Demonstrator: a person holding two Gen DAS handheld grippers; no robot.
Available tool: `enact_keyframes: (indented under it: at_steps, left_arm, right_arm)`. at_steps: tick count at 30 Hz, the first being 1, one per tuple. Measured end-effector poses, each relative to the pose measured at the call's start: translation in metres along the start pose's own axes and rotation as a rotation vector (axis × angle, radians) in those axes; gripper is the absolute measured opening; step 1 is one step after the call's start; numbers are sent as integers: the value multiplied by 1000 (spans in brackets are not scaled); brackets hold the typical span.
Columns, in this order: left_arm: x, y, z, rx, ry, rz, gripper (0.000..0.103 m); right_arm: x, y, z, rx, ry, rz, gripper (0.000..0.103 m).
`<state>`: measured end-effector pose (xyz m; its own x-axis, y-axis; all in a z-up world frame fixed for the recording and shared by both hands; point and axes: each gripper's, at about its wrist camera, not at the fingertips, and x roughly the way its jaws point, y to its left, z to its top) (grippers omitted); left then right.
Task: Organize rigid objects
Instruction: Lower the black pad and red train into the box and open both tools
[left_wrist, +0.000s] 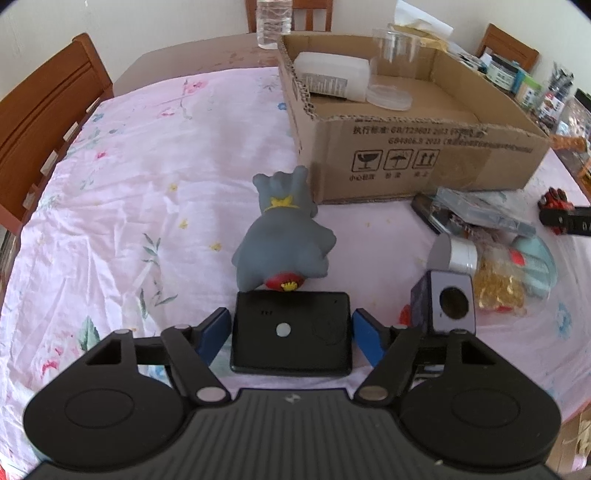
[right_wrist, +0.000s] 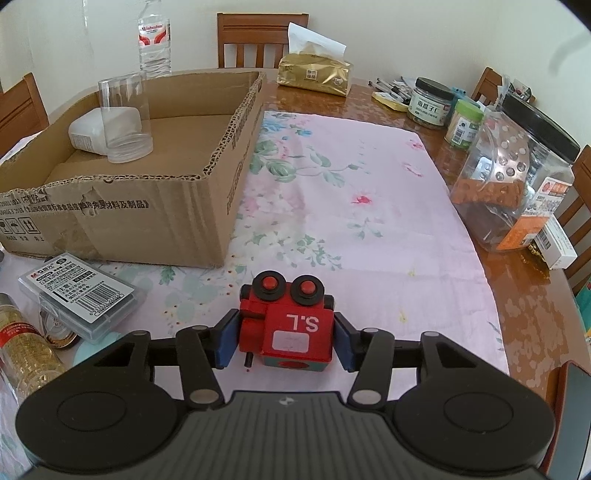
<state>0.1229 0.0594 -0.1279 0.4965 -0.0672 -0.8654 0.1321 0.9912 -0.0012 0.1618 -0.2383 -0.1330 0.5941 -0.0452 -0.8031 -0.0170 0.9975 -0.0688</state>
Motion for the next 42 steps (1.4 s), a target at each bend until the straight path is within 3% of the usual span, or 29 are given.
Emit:
enact_keyframes:
  at_steps: [11,21,26,33,38,42]
  left_arm:
    - [-6,-1,-2,-5,35,14,69]
    - [-38,1,6,71,75,1,69]
    - [-69,-8,28,126,14,-40,69]
    - [-90,-30,80,159,-130,-96,69]
    - [-73,-48,115,193,-186,-115,69]
    - [-39,-56,135,192,-159,-110,69]
  right_arm:
    - [-3,-3,2,-26,15,21,56]
    - [-26,-11,15,-102,9,71,56]
    - [-51,-11,33,-164,-27,141,56]
    - [-79,-4,66,-228,-97,239,56]
    - [-86,6,88,-270,-137,287,56]
    - [-82,14,100,-308,-155,305,56]
